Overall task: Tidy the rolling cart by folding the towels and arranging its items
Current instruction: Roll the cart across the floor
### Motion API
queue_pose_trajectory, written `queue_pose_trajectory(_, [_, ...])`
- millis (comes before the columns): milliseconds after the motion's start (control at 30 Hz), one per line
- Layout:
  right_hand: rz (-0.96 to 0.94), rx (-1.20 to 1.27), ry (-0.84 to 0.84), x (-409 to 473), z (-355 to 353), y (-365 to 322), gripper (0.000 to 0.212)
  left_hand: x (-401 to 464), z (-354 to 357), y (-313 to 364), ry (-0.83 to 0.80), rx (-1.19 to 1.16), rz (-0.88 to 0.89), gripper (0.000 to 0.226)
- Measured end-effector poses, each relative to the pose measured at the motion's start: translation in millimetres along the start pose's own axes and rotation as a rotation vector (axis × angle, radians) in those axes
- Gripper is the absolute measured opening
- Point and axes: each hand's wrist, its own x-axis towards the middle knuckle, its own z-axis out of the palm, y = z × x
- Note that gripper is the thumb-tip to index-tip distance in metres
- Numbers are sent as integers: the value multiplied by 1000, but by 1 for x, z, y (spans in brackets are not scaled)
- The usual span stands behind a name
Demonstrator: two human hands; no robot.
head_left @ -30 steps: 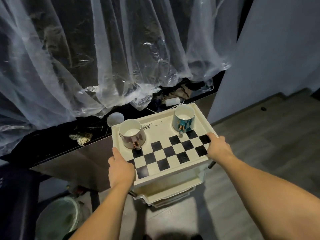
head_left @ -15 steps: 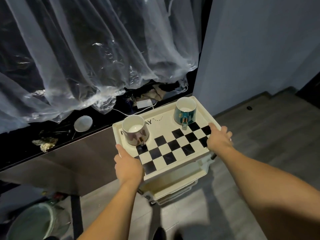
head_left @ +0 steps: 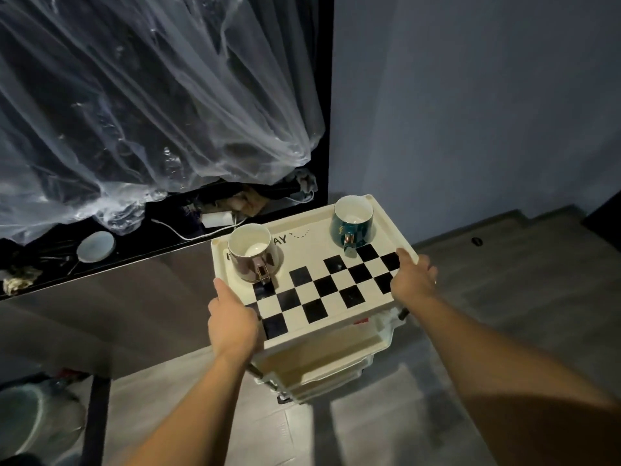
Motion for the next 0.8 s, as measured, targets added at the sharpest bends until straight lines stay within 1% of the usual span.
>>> queue_pose_trajectory(100, [-20, -7, -15, 30, -19, 22, 67, -13, 25, 31, 7, -14, -33, 62])
queue_pose_trajectory(233, [-49, -9, -35, 69, -40, 49, 67, -20, 56, 66, 0, -42, -66, 72])
queue_pose_trajectory(400, [-62, 18, -42, 120, -69, 87, 66, -32, 93, 120, 12, -58, -33, 72])
queue_pose_trajectory(667, [-92, 48, -48, 201, -110, 151, 61, -43, 155, 209, 33, -24, -29, 71])
queue_pose_trajectory(800, [-71, 46, -35, 234, -126, 177, 55, -40, 178, 251, 52, 20, 29, 69])
